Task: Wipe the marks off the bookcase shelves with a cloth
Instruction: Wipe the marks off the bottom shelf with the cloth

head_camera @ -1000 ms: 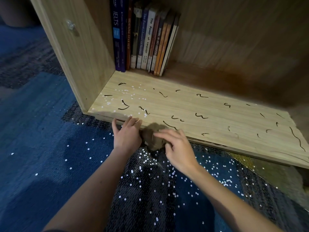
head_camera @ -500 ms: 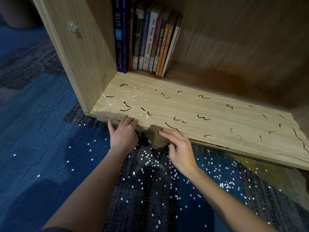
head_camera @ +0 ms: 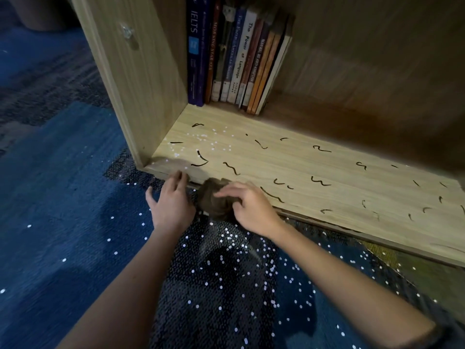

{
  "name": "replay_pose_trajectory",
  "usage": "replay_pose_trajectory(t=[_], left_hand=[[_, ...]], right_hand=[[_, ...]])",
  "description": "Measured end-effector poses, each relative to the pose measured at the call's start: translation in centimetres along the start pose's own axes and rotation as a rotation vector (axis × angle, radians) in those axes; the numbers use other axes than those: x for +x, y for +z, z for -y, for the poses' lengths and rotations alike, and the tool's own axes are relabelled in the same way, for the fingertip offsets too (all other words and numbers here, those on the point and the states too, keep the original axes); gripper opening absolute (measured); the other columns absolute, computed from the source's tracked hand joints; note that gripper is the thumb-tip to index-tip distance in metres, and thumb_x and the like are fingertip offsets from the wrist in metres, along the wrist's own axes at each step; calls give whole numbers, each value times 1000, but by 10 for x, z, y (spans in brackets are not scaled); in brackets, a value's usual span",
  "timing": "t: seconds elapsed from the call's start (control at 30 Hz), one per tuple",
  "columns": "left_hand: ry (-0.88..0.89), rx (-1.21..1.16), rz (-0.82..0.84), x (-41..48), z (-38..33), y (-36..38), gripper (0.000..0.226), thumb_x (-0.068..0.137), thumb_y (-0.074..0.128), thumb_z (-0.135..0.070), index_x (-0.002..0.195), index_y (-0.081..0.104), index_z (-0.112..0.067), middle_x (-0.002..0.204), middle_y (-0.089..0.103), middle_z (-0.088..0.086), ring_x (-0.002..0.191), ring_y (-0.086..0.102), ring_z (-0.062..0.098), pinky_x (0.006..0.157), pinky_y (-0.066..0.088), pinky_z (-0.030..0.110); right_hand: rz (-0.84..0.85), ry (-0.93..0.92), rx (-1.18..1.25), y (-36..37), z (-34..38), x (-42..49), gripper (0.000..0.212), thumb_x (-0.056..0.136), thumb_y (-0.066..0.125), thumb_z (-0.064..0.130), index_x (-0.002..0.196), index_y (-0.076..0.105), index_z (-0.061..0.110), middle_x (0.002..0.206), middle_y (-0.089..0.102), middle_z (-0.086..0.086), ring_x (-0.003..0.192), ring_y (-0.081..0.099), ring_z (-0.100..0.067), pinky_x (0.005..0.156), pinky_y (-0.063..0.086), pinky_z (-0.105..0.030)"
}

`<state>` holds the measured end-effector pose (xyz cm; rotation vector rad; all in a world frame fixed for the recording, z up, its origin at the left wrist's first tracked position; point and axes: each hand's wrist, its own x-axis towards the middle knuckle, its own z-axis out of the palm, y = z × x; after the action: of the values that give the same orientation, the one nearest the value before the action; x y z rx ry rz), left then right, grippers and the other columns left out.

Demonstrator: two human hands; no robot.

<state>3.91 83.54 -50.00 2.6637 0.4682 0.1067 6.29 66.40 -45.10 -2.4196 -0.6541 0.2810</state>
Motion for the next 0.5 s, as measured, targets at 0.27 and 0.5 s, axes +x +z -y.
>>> replay_pose_trajectory(t=[0.27, 0.5], left_hand=[[11, -23, -23, -1, 2, -1, 66, 85, 52, -10, 146, 29, -22, 154, 22, -6, 144, 5, 8, 113, -4, 46], [22, -64, -56, 9, 7, -7, 60, 82, 50, -2, 138, 43, -22, 147, 36, -7, 142, 15, 8, 112, 2, 42]], right_hand=[[-229, 51, -109, -19, -5, 44, 49, 84, 46, -10, 123, 58, 18, 128, 56, 2, 114, 42, -18, 106, 31, -34], [-74, -156, -131, 21, 16, -8, 45, 83, 49, -5, 118, 63, 20, 125, 59, 4, 110, 44, -17, 102, 32, -29]])
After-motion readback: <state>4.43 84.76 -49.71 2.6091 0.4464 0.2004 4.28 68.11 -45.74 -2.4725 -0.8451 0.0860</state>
